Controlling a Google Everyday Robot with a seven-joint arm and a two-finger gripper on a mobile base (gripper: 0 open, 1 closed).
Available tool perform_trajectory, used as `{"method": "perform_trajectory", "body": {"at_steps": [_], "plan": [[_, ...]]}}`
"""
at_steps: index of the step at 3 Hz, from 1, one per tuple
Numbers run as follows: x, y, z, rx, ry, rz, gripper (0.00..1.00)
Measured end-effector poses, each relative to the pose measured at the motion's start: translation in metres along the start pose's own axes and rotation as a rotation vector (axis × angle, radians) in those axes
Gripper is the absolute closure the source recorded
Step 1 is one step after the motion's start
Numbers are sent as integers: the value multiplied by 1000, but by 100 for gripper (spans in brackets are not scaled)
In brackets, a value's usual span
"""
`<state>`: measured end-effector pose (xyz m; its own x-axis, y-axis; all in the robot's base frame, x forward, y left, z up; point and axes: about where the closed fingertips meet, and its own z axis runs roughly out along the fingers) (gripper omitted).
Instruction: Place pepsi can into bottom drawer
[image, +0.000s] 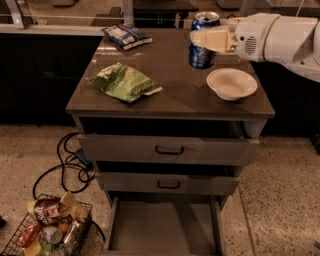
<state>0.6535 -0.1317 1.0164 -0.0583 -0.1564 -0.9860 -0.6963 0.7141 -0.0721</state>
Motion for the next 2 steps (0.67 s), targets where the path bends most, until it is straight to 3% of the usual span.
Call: {"method": "perform_trajectory", "body": {"at_steps": [2], "plan": [[36, 98, -47, -152, -25, 46, 100]]}}
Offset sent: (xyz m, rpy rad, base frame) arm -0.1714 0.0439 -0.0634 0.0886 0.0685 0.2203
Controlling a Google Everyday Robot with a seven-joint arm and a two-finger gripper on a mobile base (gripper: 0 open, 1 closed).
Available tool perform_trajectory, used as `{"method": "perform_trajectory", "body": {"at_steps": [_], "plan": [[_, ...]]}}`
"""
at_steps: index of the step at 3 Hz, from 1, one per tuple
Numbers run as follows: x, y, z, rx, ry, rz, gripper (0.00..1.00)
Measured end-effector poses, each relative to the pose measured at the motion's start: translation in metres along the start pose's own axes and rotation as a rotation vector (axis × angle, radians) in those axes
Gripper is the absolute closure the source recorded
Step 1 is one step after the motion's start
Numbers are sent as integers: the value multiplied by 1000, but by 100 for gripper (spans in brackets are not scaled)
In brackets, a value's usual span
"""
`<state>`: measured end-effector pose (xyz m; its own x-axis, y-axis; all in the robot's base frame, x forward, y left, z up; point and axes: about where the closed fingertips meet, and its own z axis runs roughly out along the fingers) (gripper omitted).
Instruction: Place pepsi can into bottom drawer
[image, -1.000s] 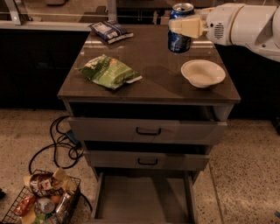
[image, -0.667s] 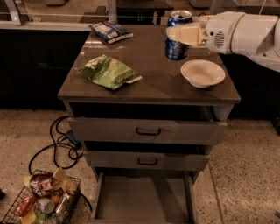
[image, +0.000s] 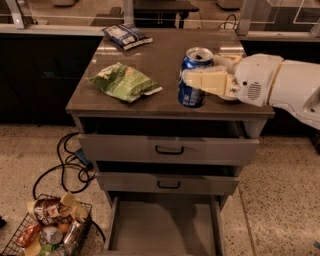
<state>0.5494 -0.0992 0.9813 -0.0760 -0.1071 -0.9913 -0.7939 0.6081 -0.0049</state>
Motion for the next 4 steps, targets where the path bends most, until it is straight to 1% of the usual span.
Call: {"method": "perform_trajectory", "body": {"at_steps": [1, 2, 3, 4], "plan": [[27, 37, -8, -50, 34, 23, 100], [57, 55, -4, -46, 134, 41, 100], [88, 60, 12, -22, 221, 52, 100], [93, 62, 18, -35, 221, 45, 100]]}}
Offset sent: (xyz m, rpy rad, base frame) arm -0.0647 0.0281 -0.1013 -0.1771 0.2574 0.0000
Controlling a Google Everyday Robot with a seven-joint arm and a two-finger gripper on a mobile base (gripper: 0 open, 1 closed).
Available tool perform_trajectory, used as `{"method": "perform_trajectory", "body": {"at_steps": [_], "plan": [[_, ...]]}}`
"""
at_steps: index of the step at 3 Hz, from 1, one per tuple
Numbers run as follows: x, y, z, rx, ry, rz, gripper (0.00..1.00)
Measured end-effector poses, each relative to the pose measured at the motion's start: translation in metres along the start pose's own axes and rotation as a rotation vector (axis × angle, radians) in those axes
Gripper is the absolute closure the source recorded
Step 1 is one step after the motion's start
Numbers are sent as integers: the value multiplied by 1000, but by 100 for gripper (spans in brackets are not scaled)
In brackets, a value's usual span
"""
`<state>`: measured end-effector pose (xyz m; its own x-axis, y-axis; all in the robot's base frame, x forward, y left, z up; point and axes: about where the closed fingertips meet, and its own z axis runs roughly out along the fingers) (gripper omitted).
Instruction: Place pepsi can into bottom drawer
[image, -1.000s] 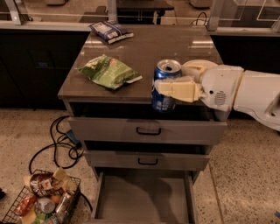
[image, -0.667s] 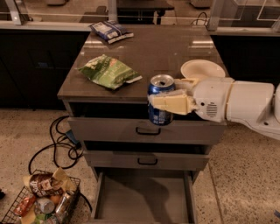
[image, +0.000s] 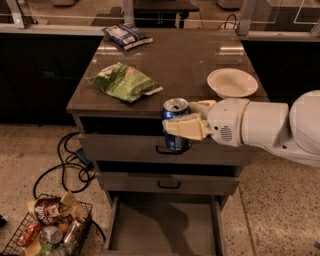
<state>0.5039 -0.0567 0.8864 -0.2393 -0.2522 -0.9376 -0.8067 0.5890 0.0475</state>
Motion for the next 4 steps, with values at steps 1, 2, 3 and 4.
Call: {"method": "perform_trajectory", "body": {"at_steps": [1, 2, 3, 4], "plan": [[34, 16, 18, -50, -32, 29, 100], [94, 57, 43, -133, -75, 33, 100], [128, 78, 55, -152, -113, 20, 100], [166, 89, 71, -151, -119, 16, 100]]}}
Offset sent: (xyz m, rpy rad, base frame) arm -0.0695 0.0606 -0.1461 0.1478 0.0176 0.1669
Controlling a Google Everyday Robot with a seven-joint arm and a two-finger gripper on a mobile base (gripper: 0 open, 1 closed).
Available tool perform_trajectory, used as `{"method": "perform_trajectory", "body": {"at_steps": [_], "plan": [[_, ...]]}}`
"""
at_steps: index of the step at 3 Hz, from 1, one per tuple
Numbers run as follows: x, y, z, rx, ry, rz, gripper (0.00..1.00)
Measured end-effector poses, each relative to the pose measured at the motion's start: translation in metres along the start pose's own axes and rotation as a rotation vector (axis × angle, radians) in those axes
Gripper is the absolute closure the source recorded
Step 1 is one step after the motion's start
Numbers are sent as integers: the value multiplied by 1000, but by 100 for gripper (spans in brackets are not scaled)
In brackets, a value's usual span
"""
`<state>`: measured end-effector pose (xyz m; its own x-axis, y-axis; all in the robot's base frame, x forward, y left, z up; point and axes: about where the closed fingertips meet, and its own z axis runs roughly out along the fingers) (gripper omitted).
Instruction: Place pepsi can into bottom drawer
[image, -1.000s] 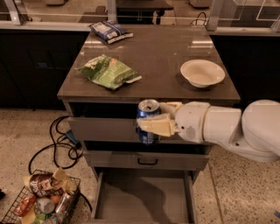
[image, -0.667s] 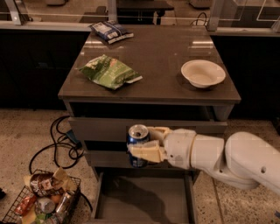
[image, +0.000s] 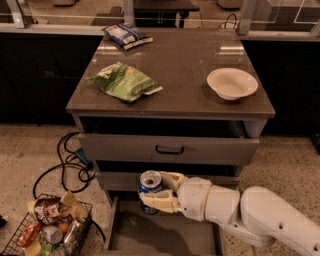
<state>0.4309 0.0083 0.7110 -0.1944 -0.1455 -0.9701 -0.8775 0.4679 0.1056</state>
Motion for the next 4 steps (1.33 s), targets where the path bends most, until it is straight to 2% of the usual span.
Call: {"method": "perform_trajectory", "body": {"at_steps": [1, 3, 4], "plan": [[45, -7, 14, 38, 1, 40, 100], [48, -7, 21, 42, 16, 43, 100], [78, -3, 49, 42, 30, 33, 100]]}}
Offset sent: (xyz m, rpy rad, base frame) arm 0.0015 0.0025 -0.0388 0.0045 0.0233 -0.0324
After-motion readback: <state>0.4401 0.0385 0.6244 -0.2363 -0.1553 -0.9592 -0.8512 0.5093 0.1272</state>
